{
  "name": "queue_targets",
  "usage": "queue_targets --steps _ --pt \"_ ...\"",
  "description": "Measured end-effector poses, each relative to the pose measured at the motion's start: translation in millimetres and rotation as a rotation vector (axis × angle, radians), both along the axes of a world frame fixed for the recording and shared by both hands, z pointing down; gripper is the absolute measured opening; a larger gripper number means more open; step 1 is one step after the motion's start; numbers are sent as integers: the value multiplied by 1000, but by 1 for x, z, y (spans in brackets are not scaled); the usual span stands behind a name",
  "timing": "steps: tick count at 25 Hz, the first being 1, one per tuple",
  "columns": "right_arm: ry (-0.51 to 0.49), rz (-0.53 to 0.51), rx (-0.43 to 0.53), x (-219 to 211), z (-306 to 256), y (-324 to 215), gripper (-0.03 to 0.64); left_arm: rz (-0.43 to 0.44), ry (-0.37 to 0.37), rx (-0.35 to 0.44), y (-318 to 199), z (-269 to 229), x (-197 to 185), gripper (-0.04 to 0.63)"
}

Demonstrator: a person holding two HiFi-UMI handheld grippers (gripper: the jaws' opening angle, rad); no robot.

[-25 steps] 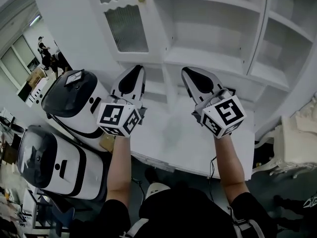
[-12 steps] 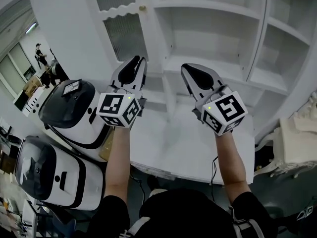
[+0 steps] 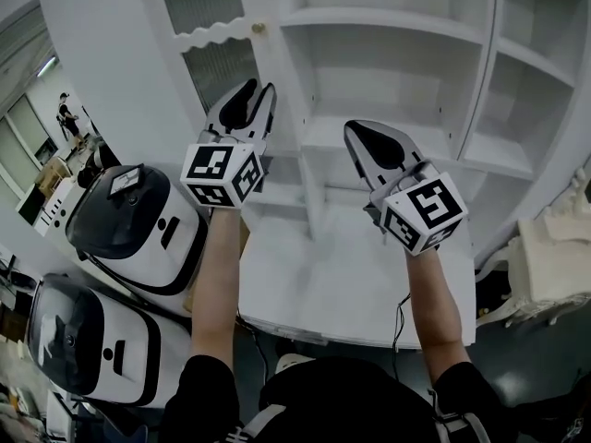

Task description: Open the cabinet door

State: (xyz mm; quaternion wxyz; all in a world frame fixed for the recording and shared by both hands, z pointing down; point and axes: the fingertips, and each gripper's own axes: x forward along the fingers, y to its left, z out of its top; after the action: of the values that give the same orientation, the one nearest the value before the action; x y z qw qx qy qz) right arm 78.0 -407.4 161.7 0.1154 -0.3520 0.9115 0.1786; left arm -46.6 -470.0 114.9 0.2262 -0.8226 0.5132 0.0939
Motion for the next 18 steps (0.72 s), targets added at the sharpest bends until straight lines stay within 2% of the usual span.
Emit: queue_targets --steps 7,18 --pt "-10 18 -7 7 3 -8 18 -20 -9 7 -35 -13 -1 129" --pt "4 50 -23 10 4 -22 18 -69 51 61 -73 -51 -14 140"
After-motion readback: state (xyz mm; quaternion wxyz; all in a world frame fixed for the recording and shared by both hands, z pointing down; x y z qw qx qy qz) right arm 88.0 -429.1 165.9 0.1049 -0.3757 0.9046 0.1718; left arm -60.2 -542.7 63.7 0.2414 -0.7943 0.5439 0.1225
